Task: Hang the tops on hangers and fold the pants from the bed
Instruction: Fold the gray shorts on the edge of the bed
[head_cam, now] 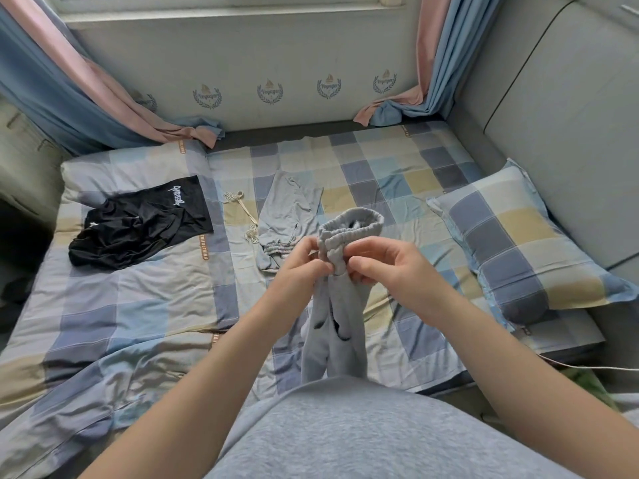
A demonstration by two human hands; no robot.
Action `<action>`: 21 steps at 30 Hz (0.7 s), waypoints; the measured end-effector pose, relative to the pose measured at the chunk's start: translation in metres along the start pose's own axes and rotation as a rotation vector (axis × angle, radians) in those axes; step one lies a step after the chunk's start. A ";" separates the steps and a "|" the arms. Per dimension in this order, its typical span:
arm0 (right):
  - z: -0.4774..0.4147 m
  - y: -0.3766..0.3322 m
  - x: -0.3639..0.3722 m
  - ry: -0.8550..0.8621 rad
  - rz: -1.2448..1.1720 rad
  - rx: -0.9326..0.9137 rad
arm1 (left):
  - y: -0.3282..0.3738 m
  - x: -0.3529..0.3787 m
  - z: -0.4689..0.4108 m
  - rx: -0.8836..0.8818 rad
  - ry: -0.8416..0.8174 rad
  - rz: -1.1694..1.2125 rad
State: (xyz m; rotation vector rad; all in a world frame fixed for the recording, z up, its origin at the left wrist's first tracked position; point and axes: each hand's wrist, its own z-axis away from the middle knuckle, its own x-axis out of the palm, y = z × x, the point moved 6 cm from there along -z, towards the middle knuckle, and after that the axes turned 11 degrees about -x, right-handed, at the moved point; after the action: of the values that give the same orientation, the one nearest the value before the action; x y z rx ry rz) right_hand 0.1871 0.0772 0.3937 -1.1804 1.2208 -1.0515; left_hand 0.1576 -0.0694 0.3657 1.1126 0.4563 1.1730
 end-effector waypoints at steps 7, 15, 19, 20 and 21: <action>0.004 -0.010 -0.005 -0.035 0.365 -0.205 | -0.004 -0.002 0.003 0.069 -0.035 -0.107; 0.022 0.059 -0.039 0.144 -0.068 0.154 | 0.000 -0.023 0.006 0.046 -0.138 -0.016; 0.031 0.093 -0.027 -0.038 -0.403 0.272 | 0.005 -0.026 0.007 0.020 -0.185 0.008; 0.032 0.098 -0.024 -0.063 -0.410 0.276 | 0.004 -0.028 0.007 0.012 -0.183 0.011; 0.032 0.101 -0.023 -0.066 -0.404 0.271 | 0.002 -0.031 0.005 0.001 -0.173 0.017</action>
State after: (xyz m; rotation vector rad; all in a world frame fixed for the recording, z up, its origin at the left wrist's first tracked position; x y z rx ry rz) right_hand 0.2136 0.1142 0.2956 -1.2630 0.7720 -1.4152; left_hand 0.1486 -0.0997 0.3617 1.2092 0.3148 1.0809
